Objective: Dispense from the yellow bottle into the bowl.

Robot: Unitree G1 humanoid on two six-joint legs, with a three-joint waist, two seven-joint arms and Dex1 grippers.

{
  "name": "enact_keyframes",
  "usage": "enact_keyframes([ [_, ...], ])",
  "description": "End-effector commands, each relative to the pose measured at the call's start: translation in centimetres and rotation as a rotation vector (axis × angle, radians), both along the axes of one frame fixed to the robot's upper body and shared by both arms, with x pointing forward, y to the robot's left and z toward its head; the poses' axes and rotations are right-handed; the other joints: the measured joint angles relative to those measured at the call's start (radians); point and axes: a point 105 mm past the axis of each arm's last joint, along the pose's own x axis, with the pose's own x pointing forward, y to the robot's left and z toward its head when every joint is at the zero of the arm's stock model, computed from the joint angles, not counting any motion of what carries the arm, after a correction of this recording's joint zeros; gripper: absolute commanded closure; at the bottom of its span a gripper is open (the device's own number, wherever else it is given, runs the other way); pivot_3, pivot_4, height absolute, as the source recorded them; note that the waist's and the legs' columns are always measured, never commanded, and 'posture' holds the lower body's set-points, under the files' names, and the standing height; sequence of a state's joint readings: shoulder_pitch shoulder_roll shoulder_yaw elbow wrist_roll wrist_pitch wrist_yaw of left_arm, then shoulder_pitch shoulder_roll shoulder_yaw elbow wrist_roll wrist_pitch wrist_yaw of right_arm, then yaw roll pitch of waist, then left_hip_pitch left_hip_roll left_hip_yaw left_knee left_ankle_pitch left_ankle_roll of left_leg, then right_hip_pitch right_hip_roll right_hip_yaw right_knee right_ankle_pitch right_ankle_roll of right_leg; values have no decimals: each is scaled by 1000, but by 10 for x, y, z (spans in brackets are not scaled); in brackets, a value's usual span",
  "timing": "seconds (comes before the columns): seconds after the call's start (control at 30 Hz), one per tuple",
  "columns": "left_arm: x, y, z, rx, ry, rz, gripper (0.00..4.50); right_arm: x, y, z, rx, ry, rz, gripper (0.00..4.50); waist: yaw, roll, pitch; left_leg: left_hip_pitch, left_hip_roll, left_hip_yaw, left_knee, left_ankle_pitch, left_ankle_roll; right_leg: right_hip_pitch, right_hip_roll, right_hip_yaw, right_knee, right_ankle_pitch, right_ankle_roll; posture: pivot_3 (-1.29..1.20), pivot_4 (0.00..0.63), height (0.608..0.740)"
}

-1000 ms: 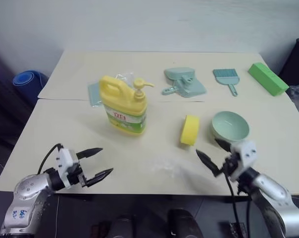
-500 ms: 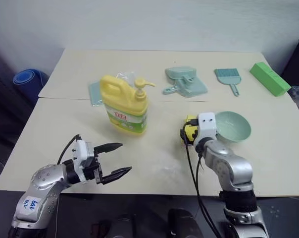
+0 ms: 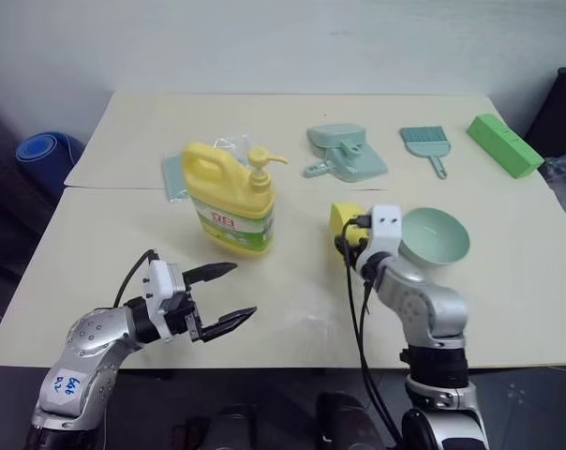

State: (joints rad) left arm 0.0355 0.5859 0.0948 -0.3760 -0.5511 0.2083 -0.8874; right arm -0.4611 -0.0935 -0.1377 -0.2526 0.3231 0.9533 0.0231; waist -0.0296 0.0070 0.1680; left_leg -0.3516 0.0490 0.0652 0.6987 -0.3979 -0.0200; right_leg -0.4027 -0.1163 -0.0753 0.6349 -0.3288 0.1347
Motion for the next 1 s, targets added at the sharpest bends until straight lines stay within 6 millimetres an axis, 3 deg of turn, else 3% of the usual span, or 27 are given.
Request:
enact_keyframes([
  [0.03, -2, -10, 13, -25, -57, -43, 0, -16, -45, 87, 18, -362, 43, 2042, 8, 1, 1, -1, 0, 0, 0, 0, 0, -1, 0, 0, 0, 0, 0, 0, 150, 740],
  [0.1, 0, -14, 16, -42, -65, -59, 0, -21, -101, 104, -77, -402, -69, 2042, 20, 1, 1, -2, -2, -1, 1, 0, 0, -1, -1, 0, -1, 1, 1, 0, 150, 740],
  [0.17, 0, -20, 17, -63, -57, -85, 0, -22, -187, 83, -240, -234, -350, 2042, 30, 1, 1, -3, -2, 0, 0, 0, 1, 0, -1, 0, -6, 2, 2, 0, 150, 740],
  [0.23, 0, -25, 17, -80, -40, -114, 0, -32, -246, 63, -307, -112, -511, 2042, 30, -2, -1, -2, -2, 0, 0, 0, 1, 2, -1, -1, -7, 2, 3, 0, 150, 740],
  [0.37, -1, -29, 13, -57, -41, -146, 0, -33, -278, 33, -499, -7, -475, 2042, 9, -1, -1, 1, -1, 3, -1, 0, 2, 4, 0, 0, -8, 2, 3, 0, 150, 740],
  [0.43, 1, -28, 13, -53, -43, -145, 0, -30, -290, 18, -513, 33, -465, 2042, -10, 1, 0, 2, -1, 5, -1, 1, 2, 4, 0, 1, -8, 2, 3, 0, 150, 740],
  [0.5, 3, -27, 13, -48, -49, -143, 0, -27, -292, 9, -495, 59, -416, 1290, -17, 4, 0, 3, -1, 7, -1, 3, 2, 4, 0, 3, -7, 2, 3, 0, 150, 740],
  [0.63, 4, -24, 14, -40, -58, -133, 0, -23, -293, 16, -428, 28, -367, 24, -18, 7, 0, 2, 0, 5, -1, 3, 2, 4, 0, 3, -7, 2, 3, 0, 150, 740],
  [0.73, 4, -21, 13, -34, -59, -128, 0, -24, -284, 38, -443, -74, -287, 24, -2, 7, 0, 1, 0, 3, -1, 3, 2, 4, 0, 1, -8, 2, 3, 0, 150, 740],
  [0.8, 4, -20, 13, -32, -60, -124, 0, -23, -261, 58, -388, -178, -191, 24, 4, 7, 0, 0, 0, 2, 0, 3, 2, 4, 0, 0, -8, 2, 3, 0, 150, 740],
  [0.87, 3, -19, 13, -31, -60, -124, 0, -26, -233, 63, -329, -213, -74, 24, 7, 7, 0, -1, 0, 1, 0, 3, 2, 4, -1, 0, -8, 2, 3, 0, 150, 740],
  [1.0, 3, -22, 11, -28, -58, -126, 0, -37, -169, 33, -364, -164, 182, 24, 14, 6, 0, 0, 0, 0, 1, 3, 2, 5, 0, -1, -8, 2, 3, 0, 150, 740],
])
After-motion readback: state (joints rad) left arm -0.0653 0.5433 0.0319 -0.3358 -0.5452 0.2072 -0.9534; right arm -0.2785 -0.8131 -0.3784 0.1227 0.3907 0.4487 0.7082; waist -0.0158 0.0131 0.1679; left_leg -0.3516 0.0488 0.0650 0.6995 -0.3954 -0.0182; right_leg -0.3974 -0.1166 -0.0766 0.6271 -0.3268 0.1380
